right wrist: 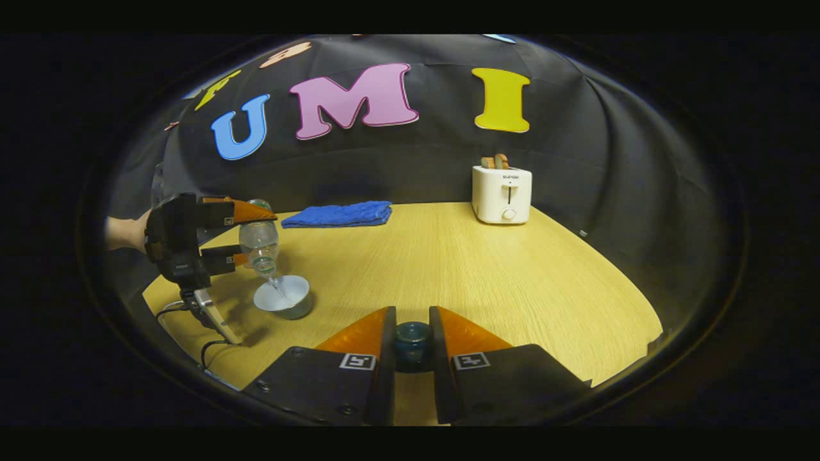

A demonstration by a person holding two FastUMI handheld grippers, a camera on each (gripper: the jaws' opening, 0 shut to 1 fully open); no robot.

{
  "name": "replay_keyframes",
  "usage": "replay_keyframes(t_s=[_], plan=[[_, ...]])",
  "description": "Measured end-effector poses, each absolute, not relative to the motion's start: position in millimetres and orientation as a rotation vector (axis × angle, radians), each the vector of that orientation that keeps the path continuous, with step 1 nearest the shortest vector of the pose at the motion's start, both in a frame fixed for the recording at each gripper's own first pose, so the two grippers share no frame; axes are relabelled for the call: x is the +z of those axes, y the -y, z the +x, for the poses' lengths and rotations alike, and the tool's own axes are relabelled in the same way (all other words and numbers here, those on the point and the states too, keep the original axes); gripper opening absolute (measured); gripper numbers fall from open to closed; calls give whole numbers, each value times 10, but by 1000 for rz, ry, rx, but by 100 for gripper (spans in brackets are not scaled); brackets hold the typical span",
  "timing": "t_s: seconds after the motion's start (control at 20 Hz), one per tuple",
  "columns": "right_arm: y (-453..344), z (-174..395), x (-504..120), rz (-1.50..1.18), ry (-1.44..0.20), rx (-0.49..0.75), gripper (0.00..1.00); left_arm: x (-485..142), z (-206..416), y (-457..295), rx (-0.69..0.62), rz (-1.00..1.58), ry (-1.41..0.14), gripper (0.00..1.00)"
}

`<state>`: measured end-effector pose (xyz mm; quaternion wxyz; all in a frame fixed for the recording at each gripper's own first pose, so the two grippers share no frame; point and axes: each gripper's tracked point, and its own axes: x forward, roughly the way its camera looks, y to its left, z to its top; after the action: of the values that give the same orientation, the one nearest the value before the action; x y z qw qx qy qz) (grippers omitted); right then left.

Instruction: Open the teacup lid with one hand, grasp the water bottle and pour water into the teacup with the other hand; after pouring, place the water bottle on the coaster and then close the teacup lid.

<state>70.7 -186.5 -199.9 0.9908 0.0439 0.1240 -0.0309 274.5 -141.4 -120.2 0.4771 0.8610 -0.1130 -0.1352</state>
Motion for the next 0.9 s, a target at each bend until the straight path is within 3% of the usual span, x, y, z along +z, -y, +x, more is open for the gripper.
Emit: replay_keyframes(t_s=[0.9], plan=[[1698, 747, -1953, 118, -249, -46, 29, -1074, 2848, 1588, -432, 2311, 418, 74]])
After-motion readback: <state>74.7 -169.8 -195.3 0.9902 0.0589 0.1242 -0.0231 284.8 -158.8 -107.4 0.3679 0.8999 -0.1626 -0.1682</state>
